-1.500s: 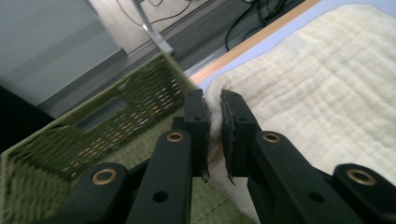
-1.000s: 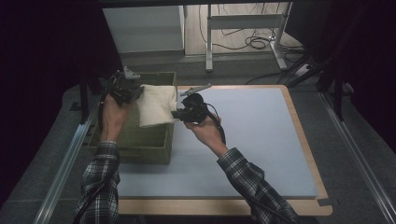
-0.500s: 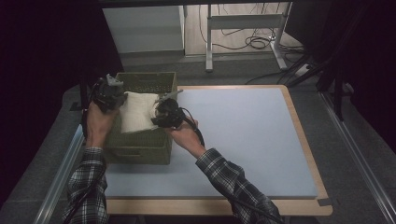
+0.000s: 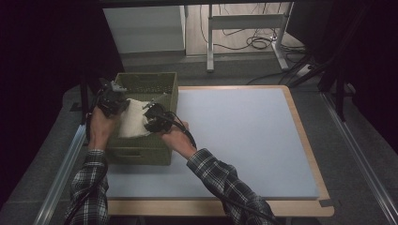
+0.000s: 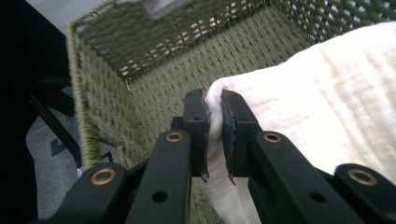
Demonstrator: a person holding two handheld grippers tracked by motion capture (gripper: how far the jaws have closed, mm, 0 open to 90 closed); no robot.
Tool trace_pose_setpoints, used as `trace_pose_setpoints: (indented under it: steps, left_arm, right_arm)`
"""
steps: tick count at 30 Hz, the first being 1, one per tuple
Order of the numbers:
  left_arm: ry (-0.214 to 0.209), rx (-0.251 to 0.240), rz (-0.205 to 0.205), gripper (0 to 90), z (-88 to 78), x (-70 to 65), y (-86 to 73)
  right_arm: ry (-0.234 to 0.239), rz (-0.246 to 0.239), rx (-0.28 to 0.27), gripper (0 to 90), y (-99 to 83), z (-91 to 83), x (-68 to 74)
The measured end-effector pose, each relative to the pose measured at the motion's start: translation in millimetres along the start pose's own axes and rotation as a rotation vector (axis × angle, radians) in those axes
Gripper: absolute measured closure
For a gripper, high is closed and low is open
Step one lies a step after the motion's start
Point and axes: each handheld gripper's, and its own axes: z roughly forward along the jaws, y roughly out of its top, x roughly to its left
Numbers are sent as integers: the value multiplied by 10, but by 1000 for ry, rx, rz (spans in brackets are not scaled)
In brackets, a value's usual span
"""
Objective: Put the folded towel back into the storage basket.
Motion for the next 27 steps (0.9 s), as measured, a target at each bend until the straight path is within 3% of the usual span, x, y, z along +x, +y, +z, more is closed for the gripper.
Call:
trace_pose_setpoints:
  steps: [8,18,21,24,27]
  left_arm:
    - [3,61,21,807,138,2,-58]
    - [-4,102,30,792,252,-3,-98]
    - [4,108,30,694,293,-21,-104]
    - [10,96,18,583,301,-23,-105]
    - [15,86,8,556,277,-17,-94]
  right_arm:
    - [-39,-44,58,817,39,95,26]
    - [-49,-61,101,809,90,186,58]
    - [-54,-70,102,767,88,208,68]
    - [-71,-68,69,721,106,157,39]
    - [-72,-57,60,700,110,124,5]
